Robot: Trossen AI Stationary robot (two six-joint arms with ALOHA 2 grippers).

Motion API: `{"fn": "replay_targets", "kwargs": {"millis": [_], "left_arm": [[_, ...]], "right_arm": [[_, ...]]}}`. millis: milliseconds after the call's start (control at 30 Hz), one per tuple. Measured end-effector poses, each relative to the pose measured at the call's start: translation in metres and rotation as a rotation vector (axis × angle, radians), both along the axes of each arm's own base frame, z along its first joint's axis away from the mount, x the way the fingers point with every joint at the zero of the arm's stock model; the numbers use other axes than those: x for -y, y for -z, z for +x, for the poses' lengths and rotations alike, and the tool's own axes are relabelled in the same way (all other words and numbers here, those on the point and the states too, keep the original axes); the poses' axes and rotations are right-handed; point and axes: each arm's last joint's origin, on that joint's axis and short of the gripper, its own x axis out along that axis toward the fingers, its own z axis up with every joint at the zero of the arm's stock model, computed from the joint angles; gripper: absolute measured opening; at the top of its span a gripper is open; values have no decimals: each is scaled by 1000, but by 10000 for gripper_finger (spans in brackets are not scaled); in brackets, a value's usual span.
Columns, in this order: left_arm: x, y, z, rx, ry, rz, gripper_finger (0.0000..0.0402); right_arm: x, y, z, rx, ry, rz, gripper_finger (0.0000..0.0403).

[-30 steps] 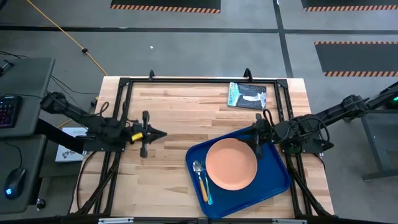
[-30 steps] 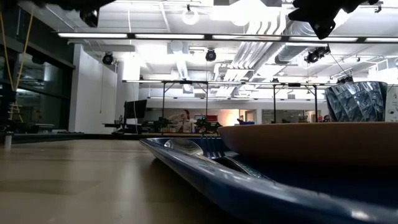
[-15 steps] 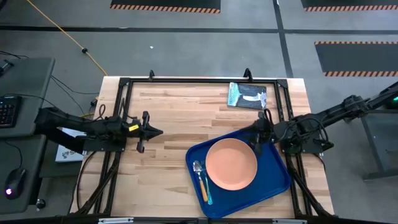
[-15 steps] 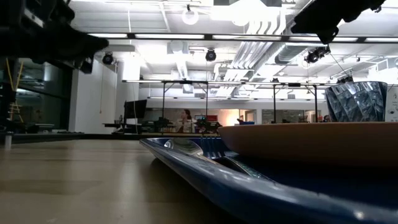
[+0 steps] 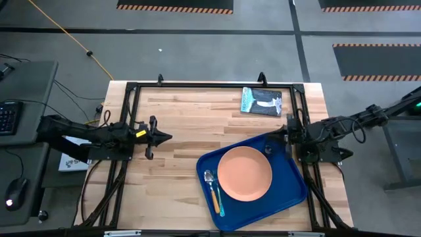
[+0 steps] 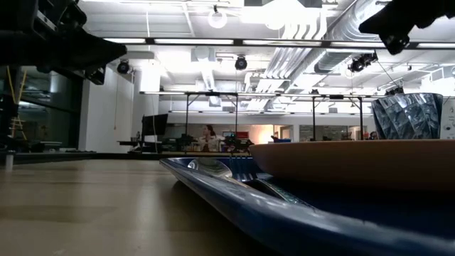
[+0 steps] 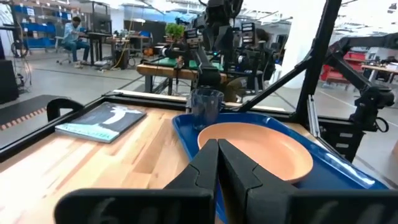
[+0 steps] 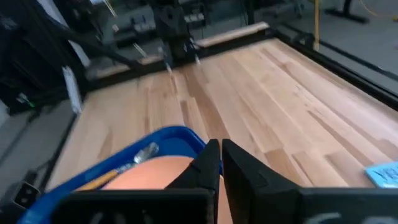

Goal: Pick and place plate/cup/fork/spoon on tray
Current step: Return to Home Position

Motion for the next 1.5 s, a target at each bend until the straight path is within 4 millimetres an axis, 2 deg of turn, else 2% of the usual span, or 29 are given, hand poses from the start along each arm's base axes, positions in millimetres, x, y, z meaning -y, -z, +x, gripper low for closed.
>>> {"fn": "replay_targets", "kwargs": {"millis": [100,233,533,700,1033,1167,1367,1500], "left_arm": [[0,1,0,-9,0,1,0],[0,1,0,-13,0,1,0],[0,2,0,-24,0,-5,0],[0,3,0,-35,2,-4,0],[0,6,1,-66,2,-2,0],[0,6,1,-67,3,-1,0],[0,6,1,-67,3,-2,0],[0,6,1,-67,3,-1,0]], "right_arm": [[2,13,-6,70,-8,14,17],[6,31,-12,134,-51,3,3],[22,42,-38,322,-21,-59,2],[20,44,-30,370,-72,-60,1],[16,83,-16,454,-127,-108,0],[16,96,-15,365,-141,-99,0],[14,99,-14,332,-194,-126,0],[15,99,-14,325,-200,-205,0]]}}
